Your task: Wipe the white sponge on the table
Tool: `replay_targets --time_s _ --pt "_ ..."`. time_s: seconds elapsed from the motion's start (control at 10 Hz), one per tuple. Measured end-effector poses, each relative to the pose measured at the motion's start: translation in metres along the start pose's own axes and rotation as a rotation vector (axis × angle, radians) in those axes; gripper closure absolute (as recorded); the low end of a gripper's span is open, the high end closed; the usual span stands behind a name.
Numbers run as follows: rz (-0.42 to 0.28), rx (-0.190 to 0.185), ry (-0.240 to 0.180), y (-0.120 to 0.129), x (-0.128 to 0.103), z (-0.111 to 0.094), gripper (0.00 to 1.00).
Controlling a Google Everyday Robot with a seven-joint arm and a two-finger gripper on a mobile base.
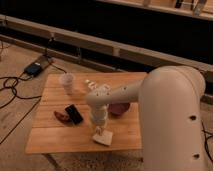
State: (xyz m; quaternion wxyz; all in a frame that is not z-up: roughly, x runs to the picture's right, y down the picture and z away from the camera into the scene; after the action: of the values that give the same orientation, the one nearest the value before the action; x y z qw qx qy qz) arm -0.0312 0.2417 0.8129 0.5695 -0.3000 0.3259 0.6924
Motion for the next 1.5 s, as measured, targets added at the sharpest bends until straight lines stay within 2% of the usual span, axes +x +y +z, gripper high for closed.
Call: replay_targets --time_s 0.5,0.8,1.2,1.5 --pt "-0.012 0.05 -0.053 -0.006 -0.046 -0.014 1.0" --pt "-0.045 0.054 -0.088 0.015 -0.066 -0.024 1.0" --pt "-0.1 0.031 -0.115 0.052 -0.076 -0.038 1.0" --pt "-0.149 -0.014 -0.109 0.083 -0.061 -0.041 1.0"
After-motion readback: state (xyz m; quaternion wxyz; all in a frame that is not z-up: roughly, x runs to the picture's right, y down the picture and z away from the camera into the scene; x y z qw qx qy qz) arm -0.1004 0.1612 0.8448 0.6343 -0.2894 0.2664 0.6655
